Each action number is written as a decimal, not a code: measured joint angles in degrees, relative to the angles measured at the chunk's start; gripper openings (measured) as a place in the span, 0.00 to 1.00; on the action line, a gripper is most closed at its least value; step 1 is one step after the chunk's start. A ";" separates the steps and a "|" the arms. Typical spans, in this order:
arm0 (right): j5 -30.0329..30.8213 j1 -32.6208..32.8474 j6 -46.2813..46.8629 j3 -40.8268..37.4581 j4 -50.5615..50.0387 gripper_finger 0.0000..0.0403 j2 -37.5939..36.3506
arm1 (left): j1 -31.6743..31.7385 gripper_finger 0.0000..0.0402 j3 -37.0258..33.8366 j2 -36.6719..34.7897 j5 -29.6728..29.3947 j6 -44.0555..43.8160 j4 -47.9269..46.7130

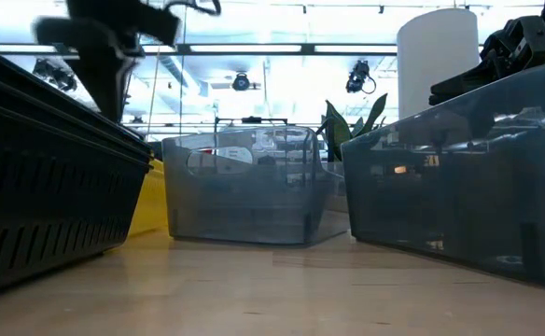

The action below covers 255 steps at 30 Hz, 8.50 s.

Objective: Stack baskets on shelf by color
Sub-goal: Stack the top yellow basket on top of the bottom yellow basket

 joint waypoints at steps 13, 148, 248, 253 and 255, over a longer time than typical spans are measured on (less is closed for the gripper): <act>0.00 0.00 0.01 0.00 -0.01 0.27 0.02 | 19.07 0.13 -10.93 -2.92 4.01 13.71 9.86; 0.00 0.00 0.00 0.00 0.00 0.27 0.02 | -16.37 0.04 10.75 8.65 9.51 -84.64 -7.52; 0.00 0.00 0.00 0.00 0.03 0.27 0.00 | -14.17 0.26 11.08 7.38 4.28 -66.85 -11.26; 0.00 0.00 0.00 0.00 0.09 0.27 0.00 | -14.19 0.20 11.08 7.41 5.15 -68.68 -12.03; 0.00 0.00 0.01 -0.01 0.01 0.27 0.02 | -14.05 0.20 11.08 7.41 6.12 -68.77 -11.77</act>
